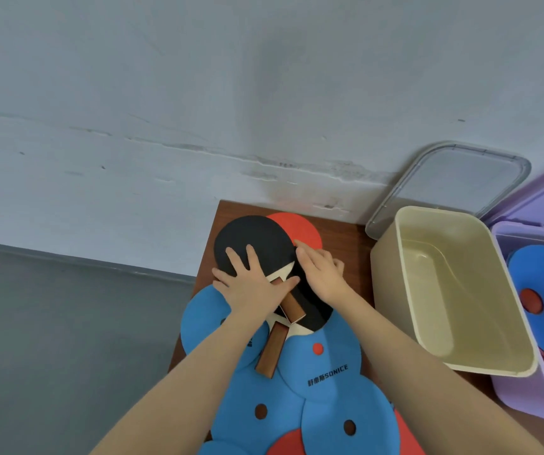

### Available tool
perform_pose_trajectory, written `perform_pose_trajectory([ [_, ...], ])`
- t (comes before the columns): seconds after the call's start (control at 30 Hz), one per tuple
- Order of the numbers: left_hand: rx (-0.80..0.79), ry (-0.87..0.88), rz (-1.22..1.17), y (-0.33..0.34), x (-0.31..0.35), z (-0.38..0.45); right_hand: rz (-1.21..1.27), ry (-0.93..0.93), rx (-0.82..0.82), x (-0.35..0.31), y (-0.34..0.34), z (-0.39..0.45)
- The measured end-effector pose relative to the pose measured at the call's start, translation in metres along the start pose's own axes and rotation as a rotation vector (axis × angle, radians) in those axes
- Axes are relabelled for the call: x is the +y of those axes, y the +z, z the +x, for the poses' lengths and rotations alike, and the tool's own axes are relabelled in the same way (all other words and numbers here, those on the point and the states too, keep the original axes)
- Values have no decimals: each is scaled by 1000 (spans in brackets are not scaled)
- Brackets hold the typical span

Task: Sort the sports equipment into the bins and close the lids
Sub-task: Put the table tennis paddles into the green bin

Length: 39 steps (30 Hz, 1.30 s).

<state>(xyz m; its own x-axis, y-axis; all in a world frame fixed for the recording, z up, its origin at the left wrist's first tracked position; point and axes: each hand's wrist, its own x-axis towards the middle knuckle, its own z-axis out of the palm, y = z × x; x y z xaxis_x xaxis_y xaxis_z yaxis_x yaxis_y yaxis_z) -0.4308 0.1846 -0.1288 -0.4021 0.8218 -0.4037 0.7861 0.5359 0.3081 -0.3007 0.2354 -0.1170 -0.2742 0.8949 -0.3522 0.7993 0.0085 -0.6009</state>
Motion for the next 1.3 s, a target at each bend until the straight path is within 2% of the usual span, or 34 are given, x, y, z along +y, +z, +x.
perform_pose_trajectory([
  [0.13,80,52,30,6,-3,4,69,-37,20,5,5,3],
  [0.27,34,289,146,-5,-23,15,134,-51,233,9,19,-27],
  [0.4,-37,446,198,-14,-51,17,55,-116,377,14,40,-55],
  [0.47,-40,433,246,-13,-55,13,-23,-123,387,17,44,-57],
  [0.57,-21,339,277,-4,-44,0,-86,-79,293,20,48,-58],
  [0.67,45,258,145,1,-31,-7,-95,-68,247,21,44,-57],
  [0.77,113,304,95,-2,-34,-4,-160,-57,243,25,38,-60],
  [0.83,172,340,98,-4,-44,-6,-166,25,286,24,44,-72],
  [0.93,220,288,45,-13,-58,-11,-171,153,353,15,59,-93],
  [1.07,204,231,9,-25,-74,-25,-145,248,298,0,74,-101],
  [1.3,263,150,-31,-20,-105,-63,-249,340,176,-17,91,-83],
])
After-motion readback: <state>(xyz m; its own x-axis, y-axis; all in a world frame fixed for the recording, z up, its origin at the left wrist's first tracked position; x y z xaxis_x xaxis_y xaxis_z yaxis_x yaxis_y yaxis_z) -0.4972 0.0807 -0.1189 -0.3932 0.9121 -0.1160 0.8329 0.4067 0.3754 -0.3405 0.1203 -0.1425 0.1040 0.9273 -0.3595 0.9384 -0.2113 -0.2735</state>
